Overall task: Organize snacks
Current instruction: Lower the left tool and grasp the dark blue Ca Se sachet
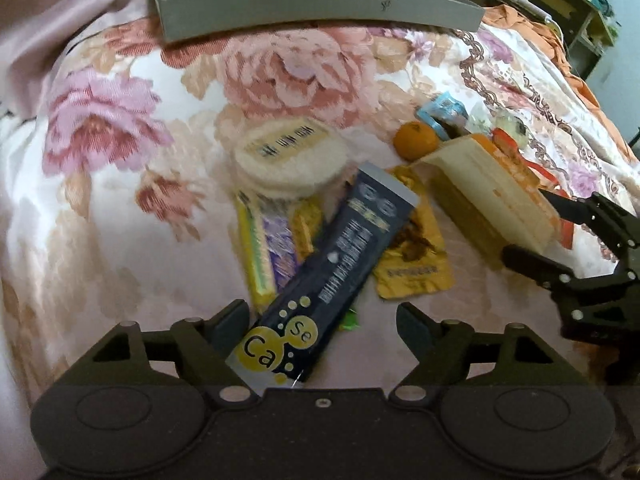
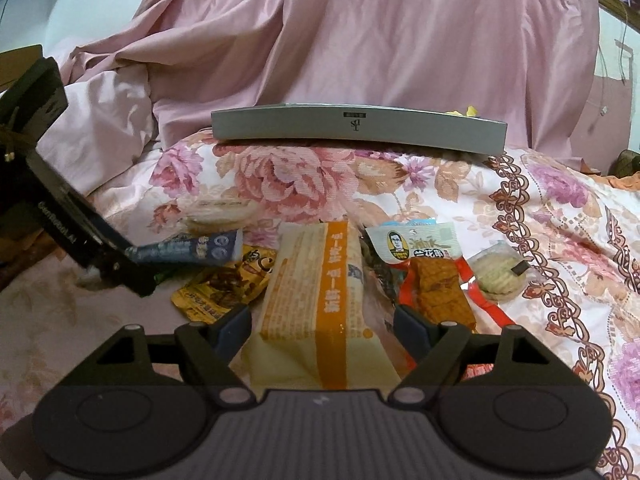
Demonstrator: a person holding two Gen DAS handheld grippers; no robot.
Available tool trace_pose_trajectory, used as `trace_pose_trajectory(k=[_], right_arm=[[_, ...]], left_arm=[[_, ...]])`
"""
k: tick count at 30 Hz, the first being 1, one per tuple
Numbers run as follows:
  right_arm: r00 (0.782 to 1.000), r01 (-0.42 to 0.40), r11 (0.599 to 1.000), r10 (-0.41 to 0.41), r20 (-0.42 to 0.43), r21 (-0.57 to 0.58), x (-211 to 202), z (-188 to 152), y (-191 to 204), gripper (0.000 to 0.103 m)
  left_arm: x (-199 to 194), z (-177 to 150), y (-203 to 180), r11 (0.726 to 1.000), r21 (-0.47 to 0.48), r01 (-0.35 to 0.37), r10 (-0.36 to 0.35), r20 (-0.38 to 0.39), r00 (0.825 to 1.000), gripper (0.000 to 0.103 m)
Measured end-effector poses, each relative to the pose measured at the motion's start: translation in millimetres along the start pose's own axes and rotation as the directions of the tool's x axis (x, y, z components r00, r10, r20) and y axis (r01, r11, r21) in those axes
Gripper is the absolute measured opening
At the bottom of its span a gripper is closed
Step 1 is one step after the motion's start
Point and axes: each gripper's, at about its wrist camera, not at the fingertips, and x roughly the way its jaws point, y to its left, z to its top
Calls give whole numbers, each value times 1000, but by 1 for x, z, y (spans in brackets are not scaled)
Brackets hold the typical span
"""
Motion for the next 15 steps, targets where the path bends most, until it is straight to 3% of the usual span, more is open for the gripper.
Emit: trace_pose_trajectory(k=[4, 7, 15], right_arm=[[1000, 1, 1000, -1, 2, -6, -1, -1, 2, 83], [1000, -1, 1000, 1, 2, -10, -2, -1, 3, 83], [1000, -4, 1000, 4, 5, -19, -5, -2, 5, 81]], left_arm=[[-5, -6, -9, 995, -101, -4, 3, -3, 1000, 71], [-6, -15, -17, 982, -186, -22, 21, -8, 1000, 69], [-11, -39, -51, 980, -136, -145, 152, 45, 987, 66]])
